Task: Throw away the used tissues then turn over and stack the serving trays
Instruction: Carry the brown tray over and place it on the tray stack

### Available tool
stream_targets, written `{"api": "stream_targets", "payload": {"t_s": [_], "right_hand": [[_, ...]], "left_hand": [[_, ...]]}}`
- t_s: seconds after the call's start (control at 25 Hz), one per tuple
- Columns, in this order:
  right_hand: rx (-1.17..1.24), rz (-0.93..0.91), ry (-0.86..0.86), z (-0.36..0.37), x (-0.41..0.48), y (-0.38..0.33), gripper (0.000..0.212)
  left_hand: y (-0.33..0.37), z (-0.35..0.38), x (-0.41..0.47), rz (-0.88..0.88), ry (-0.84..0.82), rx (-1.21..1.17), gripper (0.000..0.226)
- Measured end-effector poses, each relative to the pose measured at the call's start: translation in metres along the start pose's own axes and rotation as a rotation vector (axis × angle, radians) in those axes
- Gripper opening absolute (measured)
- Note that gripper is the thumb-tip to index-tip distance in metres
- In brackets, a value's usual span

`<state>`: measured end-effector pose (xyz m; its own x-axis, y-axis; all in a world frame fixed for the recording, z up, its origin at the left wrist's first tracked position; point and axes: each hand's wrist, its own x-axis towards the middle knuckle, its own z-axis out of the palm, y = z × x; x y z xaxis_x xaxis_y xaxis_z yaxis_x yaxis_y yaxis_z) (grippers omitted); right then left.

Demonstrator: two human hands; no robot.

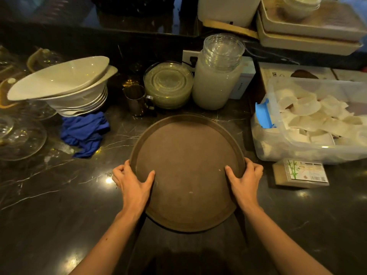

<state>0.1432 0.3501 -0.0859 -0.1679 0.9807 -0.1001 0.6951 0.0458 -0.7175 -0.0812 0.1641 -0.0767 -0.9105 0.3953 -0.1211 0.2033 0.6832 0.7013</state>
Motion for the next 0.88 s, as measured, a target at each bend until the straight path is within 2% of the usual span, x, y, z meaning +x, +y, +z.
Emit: {"api": "stream_targets", "payload": {"t_s": [0.56, 0.88], "right_hand": [[-0.052, -0.012, -0.057, -0.002, -0.005, -0.003, 0.075], [-0.259, -0.032, -0.256, -0.018, -0.002, -0.009, 0.081]], "left_hand": [[-0.009, 0.003, -0.003, 0.071, -0.017, 0.192, 0.088], [-0.005, -0.006, -0.002, 0.100, -0.129, 0.338, 0.089]]}}
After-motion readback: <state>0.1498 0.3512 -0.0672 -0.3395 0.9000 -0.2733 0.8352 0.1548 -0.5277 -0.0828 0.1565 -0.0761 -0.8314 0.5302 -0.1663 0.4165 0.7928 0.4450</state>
